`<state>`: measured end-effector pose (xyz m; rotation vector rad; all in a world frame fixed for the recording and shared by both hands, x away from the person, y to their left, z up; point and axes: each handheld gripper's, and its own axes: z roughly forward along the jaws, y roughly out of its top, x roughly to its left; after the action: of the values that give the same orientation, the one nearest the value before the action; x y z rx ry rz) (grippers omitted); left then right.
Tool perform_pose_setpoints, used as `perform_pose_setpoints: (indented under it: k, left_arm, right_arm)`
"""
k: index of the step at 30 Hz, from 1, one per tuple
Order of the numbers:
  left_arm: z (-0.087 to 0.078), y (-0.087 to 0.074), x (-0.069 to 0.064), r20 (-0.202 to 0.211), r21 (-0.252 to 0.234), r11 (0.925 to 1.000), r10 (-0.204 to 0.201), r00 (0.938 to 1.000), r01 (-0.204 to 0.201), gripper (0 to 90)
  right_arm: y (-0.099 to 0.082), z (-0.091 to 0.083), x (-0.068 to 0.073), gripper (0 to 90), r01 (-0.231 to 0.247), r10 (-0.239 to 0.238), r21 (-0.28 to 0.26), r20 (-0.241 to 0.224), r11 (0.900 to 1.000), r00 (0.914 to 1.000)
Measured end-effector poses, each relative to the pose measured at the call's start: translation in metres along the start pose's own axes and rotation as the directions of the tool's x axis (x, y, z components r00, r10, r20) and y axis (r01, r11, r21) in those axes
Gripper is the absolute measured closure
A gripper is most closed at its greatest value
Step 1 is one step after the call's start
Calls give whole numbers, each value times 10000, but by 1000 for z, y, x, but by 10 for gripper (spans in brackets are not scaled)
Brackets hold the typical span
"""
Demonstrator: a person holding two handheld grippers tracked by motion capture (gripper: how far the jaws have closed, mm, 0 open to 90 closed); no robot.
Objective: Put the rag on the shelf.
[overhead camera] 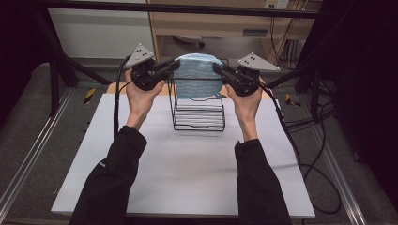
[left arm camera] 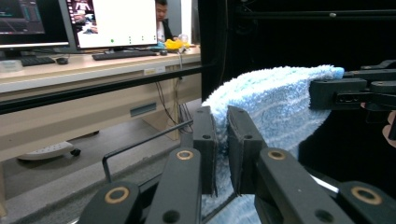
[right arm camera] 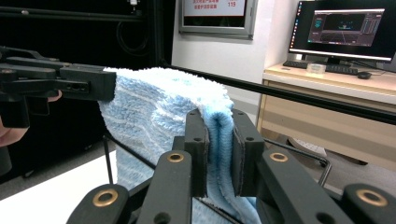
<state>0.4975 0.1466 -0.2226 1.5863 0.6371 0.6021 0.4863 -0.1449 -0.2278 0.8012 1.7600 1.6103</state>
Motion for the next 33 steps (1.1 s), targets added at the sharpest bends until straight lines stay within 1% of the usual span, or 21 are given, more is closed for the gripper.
perform_pose_setpoints:
  k: [3, 5, 6, 10, 13, 17, 22, 28, 30, 33]
  left_arm:
    - [-2, 0, -2, 134, 103, 9999, 72, 9999, -73, 823]
    - [-3, 0, -3, 212, 180, 9998, 6, 9998, -10, 822]
    - [-4, 0, -3, 252, 276, 9996, 34, 9997, -41, 820]
    - [-6, -2, -5, 356, 559, 9984, 81, 9993, -100, 815]
    - [-5, -5, -6, 419, 779, 9969, 80, 9991, -113, 813]
    - [-6, -10, -8, 592, 1021, 9946, 114, 9982, -174, 814]
    - [-9, -12, -11, 719, 1365, 9900, 270, 9970, -366, 806]
    - [-14, -6, -11, 726, 1620, 9868, -97, 9973, -22, 764]
    - [-16, -1, -11, 689, 1592, 9872, -185, 9975, 73, 752]
    - [-17, 8, -10, 639, 1456, 9888, -410, 9971, 313, 754]
  right_arm:
    - [-1, -4, 1, 797, 45, -45, 64, -41, 10000, 10000]
    - [-2, -5, 2, 795, 38, -37, 139, -87, 9999, 10000]
    - [-2, -6, 2, 794, 63, -61, 182, -135, 9998, 9999]
    - [-4, -8, 3, 790, 45, -33, 486, -247, 9988, 9997]
    - [-6, -9, 2, 788, 75, -53, 692, -314, 9976, 9995]
    - [-8, -11, 2, 787, 258, -219, 952, -416, 9951, 9989]
    - [-11, -12, 1, 786, 401, -312, 1256, -717, 9913, 9969]
    - [-17, -13, -2, 790, 300, -146, 1326, -1152, 9907, 9932]
    - [-18, -14, -4, 791, 230, -66, 1295, -1260, 9913, 9920]
    - [-20, -15, -4, 792, 352, -171, 1337, -1336, 9904, 9909]
